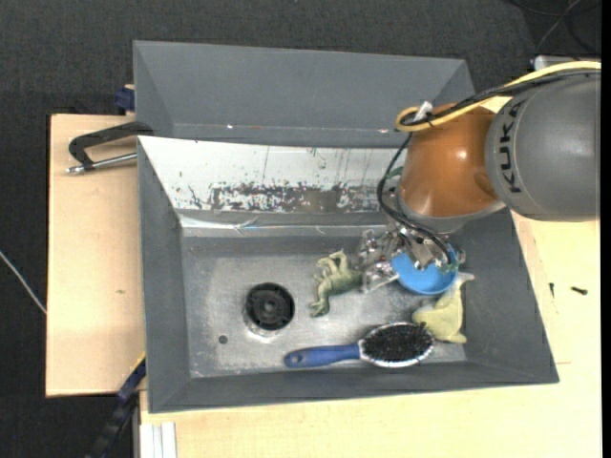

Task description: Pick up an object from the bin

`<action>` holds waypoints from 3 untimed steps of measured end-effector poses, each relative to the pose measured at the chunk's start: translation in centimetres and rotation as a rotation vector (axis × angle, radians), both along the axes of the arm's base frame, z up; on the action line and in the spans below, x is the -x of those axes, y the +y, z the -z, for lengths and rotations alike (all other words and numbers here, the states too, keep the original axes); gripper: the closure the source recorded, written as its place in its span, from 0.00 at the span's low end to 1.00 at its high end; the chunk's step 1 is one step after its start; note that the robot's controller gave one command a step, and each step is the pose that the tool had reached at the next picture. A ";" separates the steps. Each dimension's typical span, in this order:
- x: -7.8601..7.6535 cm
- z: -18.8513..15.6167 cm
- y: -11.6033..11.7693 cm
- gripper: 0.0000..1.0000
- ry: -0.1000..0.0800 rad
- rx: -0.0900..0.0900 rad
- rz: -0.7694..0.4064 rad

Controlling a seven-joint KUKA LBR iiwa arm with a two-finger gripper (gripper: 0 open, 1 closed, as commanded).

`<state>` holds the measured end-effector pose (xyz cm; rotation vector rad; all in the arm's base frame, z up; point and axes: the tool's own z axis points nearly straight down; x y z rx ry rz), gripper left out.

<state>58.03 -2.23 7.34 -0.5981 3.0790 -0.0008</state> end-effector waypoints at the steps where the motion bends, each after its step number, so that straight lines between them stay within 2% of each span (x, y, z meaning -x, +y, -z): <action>1: -1.1 0.0 1.8 1.00 -0.003 0.004 -0.333; 2: -1.4 -11.9 0.5 1.00 -0.010 0.004 -0.429; 3: -1.3 -19.4 1.9 1.00 -0.011 0.003 -0.437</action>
Offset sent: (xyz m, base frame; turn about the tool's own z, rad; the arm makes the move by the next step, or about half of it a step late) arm 0.0086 0.0188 -0.0034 -0.3343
